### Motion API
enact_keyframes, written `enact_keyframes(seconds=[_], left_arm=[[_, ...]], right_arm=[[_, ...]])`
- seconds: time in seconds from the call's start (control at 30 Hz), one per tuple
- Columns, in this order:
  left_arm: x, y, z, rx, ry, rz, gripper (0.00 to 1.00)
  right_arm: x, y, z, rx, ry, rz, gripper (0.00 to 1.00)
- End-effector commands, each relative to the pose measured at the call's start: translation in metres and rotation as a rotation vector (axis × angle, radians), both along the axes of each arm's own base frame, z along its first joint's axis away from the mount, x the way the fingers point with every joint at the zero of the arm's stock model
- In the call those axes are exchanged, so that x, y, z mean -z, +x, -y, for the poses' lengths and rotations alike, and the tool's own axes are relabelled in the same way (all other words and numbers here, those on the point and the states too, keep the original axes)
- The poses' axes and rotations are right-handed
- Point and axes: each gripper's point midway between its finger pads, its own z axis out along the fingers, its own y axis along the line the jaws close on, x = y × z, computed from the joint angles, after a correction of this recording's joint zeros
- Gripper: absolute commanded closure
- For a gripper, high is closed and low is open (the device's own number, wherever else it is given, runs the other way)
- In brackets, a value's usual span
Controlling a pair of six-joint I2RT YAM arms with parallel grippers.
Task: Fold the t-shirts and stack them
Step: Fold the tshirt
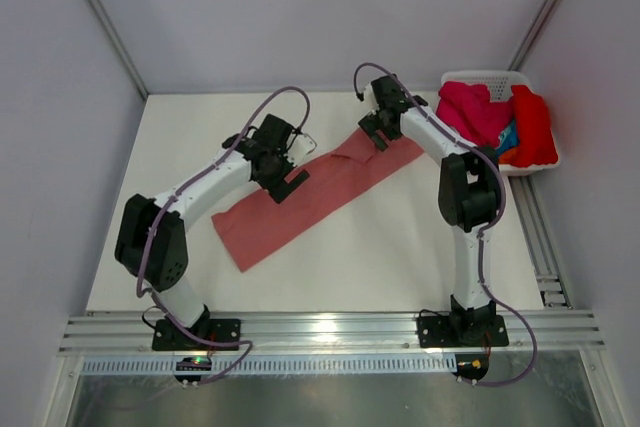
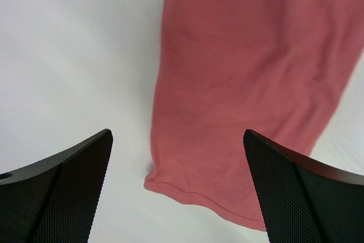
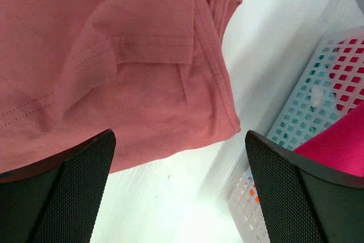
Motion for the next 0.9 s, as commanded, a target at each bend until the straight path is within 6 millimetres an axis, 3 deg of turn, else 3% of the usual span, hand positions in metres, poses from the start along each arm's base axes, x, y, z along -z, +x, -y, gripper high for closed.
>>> enact_keyframes(seconds=[0.0,0.2,0.57,0.87], left_arm=[[0.012,0.013,-0.024,-0.034,0.041,0.020,0.01],[0.043,0.027,-0.051,-0.073,0.089,-0.002,0.01],[0.094,0.031,-0.069,-0.064,0.185,-0.065,0.01],[0.104,0.011,-0.079,-0.067,0.225,-0.130,0.01]], right_arm=[[-0.020,-0.001,0.002,0.014,-0.005,0.054,0.01],[-0.002,-0.005,0.011,0.026,-0.050,0.038,0.01],[0.037,-0.011,0.018,0.034,-0.102,-0.028,0.01],[0.051,-0.003,0.016,0.027,-0.117,-0.070,0.01]])
